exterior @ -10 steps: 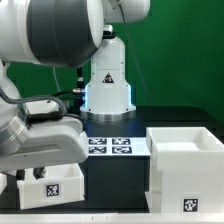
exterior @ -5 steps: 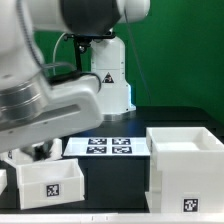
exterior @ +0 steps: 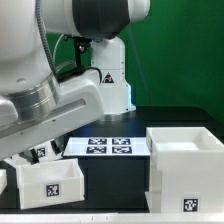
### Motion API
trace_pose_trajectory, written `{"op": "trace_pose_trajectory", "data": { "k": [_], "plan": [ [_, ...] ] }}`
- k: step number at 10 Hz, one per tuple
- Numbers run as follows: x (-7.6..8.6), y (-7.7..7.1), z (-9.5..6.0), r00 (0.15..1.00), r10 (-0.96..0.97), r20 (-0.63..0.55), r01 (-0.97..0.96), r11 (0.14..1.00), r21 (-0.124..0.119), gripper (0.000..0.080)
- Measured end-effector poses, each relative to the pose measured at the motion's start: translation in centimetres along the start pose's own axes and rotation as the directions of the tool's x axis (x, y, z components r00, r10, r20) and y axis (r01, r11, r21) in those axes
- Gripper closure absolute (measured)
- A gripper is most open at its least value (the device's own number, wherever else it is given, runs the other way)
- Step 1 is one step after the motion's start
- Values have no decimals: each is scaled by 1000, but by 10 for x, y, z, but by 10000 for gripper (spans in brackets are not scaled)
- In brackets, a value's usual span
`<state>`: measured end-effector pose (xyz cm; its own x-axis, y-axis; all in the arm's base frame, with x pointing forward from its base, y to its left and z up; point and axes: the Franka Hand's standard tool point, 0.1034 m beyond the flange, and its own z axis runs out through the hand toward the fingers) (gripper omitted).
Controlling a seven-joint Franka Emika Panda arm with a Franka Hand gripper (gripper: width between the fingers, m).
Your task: Assemble drawer
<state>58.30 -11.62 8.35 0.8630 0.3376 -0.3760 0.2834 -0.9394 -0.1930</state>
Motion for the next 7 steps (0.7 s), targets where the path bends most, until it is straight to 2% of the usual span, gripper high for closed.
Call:
{"op": "trace_pose_trajectory", "data": {
  "k": [1, 2, 3, 4, 7],
  "plan": [
    [-10, -16, 10, 997, 51, -53, -53, 998, -32, 248],
    [-19, -33, 22, 994, 51, -95, -57, 996, -69, 248],
    [-23, -41, 31, 993, 25, -116, -37, 995, -97, 170],
    [-24, -39, 30, 994, 34, -104, -43, 995, -85, 156],
    [-23, -38, 32, 991, 63, -120, -73, 994, -84, 151]
  ]
}}
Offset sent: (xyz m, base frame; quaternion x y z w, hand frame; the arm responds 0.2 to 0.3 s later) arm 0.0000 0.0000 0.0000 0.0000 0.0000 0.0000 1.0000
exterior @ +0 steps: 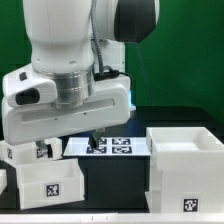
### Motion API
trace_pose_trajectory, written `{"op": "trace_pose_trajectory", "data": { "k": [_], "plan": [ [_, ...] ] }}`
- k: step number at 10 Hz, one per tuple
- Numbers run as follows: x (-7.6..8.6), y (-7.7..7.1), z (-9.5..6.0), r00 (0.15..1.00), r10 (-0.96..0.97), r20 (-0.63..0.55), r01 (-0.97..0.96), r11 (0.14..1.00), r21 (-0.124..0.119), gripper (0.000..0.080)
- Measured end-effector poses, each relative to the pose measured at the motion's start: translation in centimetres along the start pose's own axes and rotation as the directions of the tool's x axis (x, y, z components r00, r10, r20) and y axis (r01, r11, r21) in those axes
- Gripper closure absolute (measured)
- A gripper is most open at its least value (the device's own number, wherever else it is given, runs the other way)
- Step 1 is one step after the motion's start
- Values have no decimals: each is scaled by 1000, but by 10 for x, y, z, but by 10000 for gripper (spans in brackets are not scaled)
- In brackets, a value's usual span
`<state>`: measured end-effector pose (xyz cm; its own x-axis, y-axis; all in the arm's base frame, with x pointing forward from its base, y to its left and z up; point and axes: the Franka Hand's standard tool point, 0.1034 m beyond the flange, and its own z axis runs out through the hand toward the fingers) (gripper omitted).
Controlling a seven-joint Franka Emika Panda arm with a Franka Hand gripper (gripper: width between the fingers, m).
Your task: Assemble drawer
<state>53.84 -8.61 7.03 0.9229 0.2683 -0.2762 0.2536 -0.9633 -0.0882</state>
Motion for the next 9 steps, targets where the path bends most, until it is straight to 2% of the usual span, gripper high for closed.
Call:
{"op": "trace_pose_trajectory", "data": {
  "k": [2, 3, 5, 8, 9],
  "plan": [
    [-16, -6, 27, 995, 101, -18, -101, 995, -2, 150],
    [-18, -9, 34, 994, 112, -16, -112, 994, 6, 150],
    [-15, -13, 37, 994, 102, -47, -102, 995, -5, 150],
    [-13, -10, 37, 992, 105, -69, -106, 994, -12, 150],
    [-7, -3, 35, 989, 95, -115, -98, 995, -17, 150]
  ]
}}
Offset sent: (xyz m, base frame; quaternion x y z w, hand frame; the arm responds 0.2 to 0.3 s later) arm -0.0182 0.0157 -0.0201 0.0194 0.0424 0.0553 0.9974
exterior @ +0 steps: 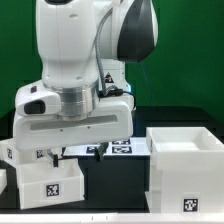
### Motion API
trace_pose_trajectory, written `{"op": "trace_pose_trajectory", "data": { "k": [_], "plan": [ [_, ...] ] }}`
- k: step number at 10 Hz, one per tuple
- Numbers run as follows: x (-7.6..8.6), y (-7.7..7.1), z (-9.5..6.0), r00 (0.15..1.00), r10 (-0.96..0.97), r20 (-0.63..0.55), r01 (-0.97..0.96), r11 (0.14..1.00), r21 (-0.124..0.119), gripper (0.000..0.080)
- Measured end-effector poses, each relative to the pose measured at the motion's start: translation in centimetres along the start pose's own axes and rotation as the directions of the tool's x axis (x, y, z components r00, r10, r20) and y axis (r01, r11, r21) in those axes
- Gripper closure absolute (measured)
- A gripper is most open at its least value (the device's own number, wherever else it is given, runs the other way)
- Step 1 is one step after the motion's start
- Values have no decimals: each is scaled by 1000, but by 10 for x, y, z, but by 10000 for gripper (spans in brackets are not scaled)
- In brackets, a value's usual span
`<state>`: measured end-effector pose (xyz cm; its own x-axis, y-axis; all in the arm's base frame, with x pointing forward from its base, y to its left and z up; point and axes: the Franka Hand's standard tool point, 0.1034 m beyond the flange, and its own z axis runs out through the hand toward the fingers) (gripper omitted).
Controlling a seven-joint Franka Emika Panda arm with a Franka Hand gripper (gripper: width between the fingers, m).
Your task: Assemble drawer
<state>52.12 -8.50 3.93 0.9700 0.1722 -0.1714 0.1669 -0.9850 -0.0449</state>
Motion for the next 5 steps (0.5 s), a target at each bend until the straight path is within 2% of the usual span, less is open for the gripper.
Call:
{"op": "trace_pose_trajectory", "data": {
  "k": [1, 2, 5],
  "plan": [
    [10, 9, -2, 994, 18, -104, -19, 1000, -11, 150],
    [13, 9, -2, 985, 45, -166, -48, 999, -17, 150],
    [19, 22, -7, 947, 29, -319, -55, 996, -75, 150]
  ]
}}
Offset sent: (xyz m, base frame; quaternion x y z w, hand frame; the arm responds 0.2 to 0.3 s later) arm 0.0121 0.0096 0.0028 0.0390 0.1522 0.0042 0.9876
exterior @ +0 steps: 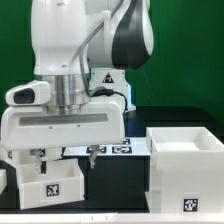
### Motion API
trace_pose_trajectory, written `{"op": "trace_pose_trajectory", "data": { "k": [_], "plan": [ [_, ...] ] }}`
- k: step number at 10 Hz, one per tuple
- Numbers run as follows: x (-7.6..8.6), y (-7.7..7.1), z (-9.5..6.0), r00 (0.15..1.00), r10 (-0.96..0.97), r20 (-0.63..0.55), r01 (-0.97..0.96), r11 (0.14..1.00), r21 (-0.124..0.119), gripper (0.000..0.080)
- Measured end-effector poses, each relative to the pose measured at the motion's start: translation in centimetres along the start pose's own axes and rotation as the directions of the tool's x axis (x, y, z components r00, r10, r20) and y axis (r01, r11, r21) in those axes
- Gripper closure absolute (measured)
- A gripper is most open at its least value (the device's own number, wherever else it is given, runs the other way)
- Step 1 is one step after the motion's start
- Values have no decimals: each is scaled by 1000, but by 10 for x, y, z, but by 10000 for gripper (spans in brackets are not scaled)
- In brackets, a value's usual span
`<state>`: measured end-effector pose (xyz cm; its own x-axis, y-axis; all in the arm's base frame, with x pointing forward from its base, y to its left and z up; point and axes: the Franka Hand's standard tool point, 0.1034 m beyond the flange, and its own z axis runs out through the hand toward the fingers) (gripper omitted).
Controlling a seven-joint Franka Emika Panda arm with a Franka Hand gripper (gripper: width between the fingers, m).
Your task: Assemble drawer
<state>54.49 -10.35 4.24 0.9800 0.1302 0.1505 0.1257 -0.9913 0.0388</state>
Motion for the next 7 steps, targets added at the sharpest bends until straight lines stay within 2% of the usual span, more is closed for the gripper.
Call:
{"op": "trace_pose_trajectory", "data": {
  "k": [1, 2, 4, 5, 7],
  "plan": [
    [-1, 2, -1, 999, -5, -40, 4, 1000, -25, 150],
    [-3, 12, -1, 996, -31, -88, 25, 997, -67, 150],
    [-7, 9, 0, 997, -25, -76, 21, 998, -57, 150],
    [-13, 9, 2, 997, -33, -67, 30, 998, -48, 150],
    [-19, 10, 5, 998, -36, -61, 34, 999, -22, 150]
  ]
}}
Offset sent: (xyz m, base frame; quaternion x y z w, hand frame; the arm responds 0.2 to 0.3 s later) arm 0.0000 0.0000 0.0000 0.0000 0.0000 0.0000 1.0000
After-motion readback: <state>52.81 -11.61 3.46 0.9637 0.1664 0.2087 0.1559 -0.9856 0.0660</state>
